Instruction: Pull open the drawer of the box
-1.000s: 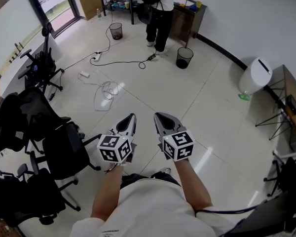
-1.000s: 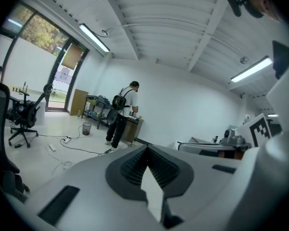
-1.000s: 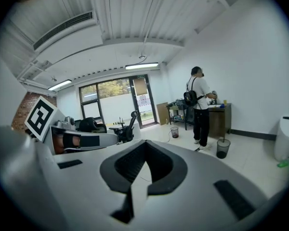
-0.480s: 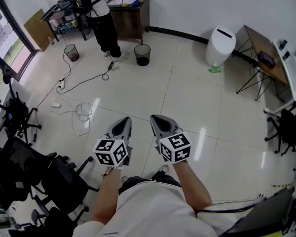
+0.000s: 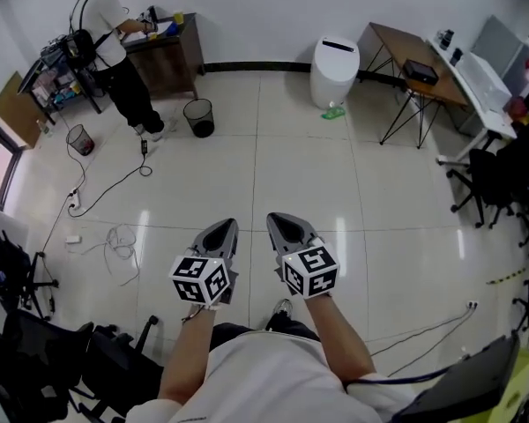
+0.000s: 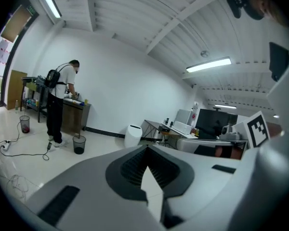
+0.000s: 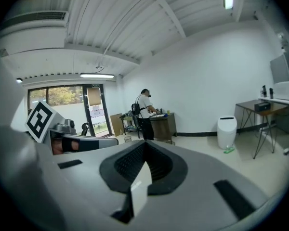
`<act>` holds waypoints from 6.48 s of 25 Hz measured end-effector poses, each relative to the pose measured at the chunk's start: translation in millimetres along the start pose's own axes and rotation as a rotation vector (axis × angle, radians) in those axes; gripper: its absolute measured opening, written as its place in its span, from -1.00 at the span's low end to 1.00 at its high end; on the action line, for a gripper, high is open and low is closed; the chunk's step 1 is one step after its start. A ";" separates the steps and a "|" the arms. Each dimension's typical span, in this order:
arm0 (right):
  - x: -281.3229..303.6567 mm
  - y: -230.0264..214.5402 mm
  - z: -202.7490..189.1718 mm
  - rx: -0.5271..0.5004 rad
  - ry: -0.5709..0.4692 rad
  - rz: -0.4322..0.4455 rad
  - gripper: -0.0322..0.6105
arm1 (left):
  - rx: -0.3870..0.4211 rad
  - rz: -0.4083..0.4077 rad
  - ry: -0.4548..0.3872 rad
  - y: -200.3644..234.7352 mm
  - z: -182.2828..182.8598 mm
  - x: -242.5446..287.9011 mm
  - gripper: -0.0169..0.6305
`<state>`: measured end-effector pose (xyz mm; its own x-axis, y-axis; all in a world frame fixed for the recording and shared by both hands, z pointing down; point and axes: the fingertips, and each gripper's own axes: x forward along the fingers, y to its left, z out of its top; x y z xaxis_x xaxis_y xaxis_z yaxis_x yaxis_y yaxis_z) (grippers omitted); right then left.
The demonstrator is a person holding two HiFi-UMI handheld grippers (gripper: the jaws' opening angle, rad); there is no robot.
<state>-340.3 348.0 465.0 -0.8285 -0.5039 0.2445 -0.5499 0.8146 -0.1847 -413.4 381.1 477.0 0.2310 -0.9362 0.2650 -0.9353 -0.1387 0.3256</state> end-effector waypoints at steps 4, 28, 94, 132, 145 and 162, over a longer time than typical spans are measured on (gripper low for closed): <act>-17.5 -19.2 -2.4 0.038 -0.011 -0.082 -0.94 | 0.027 -0.089 0.042 -21.9 -2.6 20.8 -0.94; -148.7 -93.2 -33.3 0.208 -0.111 -0.467 -0.94 | 0.152 -0.470 0.194 -155.1 -31.2 75.4 -0.94; -215.9 -470.7 22.5 0.153 -0.058 -0.760 -0.94 | 0.181 -0.642 0.244 -333.3 8.6 407.4 -0.94; -218.4 -595.2 55.3 0.241 -0.064 -0.768 -0.94 | 0.194 -0.699 0.285 -391.0 23.6 529.2 -0.94; -233.4 -674.7 87.3 0.217 -0.128 -0.750 -0.94 | 0.241 -0.694 0.245 -444.7 43.1 601.1 -0.94; -255.9 -780.9 115.3 0.162 -0.145 -0.667 -0.94 | 0.258 -0.668 0.211 -516.4 58.4 701.5 -0.94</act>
<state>288.8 -192.2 436.9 -0.3081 -0.9237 0.2279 -0.9454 0.2706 -0.1814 216.0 -222.9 441.8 0.7944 -0.5479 0.2622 -0.6050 -0.7520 0.2616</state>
